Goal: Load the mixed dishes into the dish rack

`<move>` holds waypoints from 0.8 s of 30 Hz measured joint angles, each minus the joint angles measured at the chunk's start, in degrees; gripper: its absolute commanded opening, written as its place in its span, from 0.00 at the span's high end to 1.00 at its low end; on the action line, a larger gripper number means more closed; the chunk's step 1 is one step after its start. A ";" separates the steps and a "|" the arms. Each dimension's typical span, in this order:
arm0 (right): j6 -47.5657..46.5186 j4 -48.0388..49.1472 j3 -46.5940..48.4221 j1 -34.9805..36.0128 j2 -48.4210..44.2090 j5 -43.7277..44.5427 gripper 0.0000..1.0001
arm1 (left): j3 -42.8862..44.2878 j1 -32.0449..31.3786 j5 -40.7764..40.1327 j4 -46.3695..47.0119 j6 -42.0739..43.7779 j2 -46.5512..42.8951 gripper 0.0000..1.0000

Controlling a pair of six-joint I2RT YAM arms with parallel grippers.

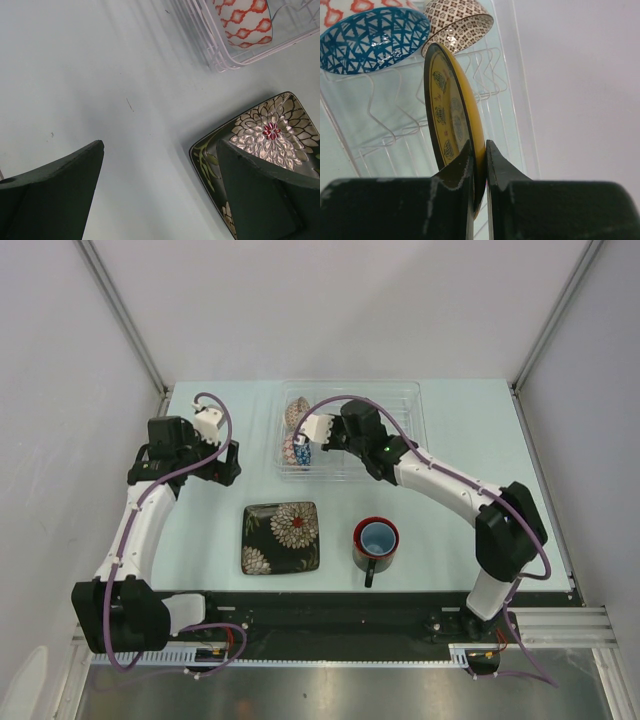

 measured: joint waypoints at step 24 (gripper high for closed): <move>3.23 0.55 0.00 -0.39 7.34 -2.14 1.00 | -0.35 0.00 -0.04 0.57 0.02 -0.02 0.00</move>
